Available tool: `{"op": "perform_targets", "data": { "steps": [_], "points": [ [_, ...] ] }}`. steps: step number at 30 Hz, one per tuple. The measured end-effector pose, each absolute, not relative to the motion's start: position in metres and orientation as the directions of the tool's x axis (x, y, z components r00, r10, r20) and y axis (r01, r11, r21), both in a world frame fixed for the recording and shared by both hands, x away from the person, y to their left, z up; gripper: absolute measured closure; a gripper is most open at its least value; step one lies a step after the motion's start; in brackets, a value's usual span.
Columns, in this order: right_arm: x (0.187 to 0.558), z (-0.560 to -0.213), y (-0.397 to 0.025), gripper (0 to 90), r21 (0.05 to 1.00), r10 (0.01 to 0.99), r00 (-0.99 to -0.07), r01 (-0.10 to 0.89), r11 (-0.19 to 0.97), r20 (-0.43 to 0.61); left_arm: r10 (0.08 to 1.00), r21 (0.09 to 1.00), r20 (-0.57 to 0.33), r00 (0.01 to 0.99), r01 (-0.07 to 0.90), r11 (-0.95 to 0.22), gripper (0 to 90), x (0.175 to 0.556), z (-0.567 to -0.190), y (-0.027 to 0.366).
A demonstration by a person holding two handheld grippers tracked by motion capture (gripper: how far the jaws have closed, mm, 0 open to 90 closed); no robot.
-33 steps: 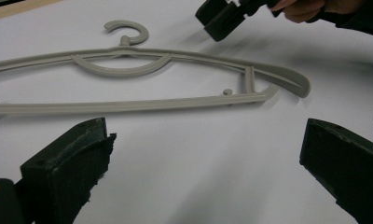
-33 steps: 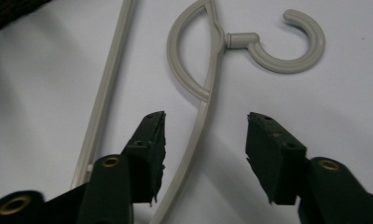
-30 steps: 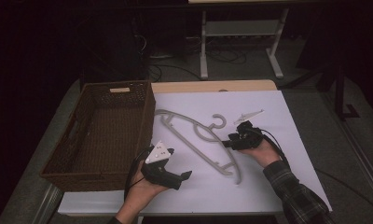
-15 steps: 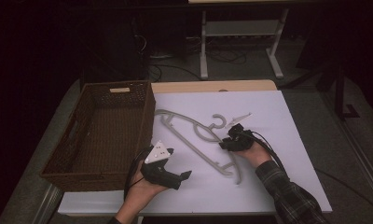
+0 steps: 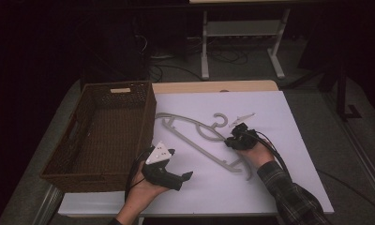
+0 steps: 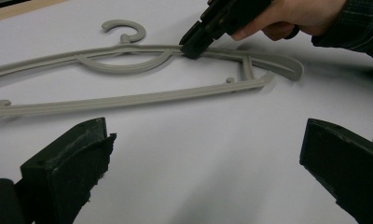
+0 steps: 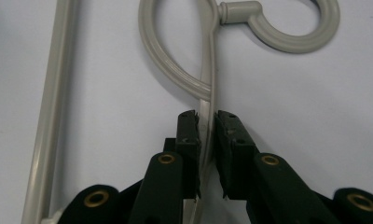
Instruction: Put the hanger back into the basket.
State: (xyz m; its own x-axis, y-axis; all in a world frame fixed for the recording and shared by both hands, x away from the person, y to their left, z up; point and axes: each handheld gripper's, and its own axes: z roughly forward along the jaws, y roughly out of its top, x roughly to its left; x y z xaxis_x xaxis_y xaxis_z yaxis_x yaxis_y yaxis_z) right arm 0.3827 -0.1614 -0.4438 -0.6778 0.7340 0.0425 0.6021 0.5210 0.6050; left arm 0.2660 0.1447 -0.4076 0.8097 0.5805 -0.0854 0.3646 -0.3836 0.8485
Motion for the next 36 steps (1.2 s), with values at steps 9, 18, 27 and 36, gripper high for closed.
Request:
{"op": "perform_targets", "data": {
  "steps": [9, 18, 27, 36],
  "points": [
    [0.383, -0.446, -0.159, 76.7, 0.611, 0.730, -0.683, 0.583, 0.536, 0.011, 0.578, 0.847, -0.089, 0.811, 0.367, -0.385, 1.1, 0.266, -0.408, 0.144],
    [0.383, -0.445, -0.162, 81.0, 0.630, 0.741, -0.671, 0.572, 0.525, -0.008, 0.576, 0.844, -0.089, 0.812, 0.369, -0.389, 1.1, 0.266, -0.408, 0.143],
    [0.381, -0.430, -0.175, 81.4, 0.666, 0.725, -0.688, 0.539, 0.516, -0.005, 0.579, 0.845, -0.093, 0.810, 0.372, -0.385, 1.1, 0.266, -0.407, 0.143],
    [0.372, -0.412, -0.185, 81.9, 0.722, 0.693, -0.720, 0.470, 0.508, -0.019, 0.578, 0.848, -0.096, 0.810, 0.371, -0.380, 1.1, 0.266, -0.406, 0.143]
  ]
}}
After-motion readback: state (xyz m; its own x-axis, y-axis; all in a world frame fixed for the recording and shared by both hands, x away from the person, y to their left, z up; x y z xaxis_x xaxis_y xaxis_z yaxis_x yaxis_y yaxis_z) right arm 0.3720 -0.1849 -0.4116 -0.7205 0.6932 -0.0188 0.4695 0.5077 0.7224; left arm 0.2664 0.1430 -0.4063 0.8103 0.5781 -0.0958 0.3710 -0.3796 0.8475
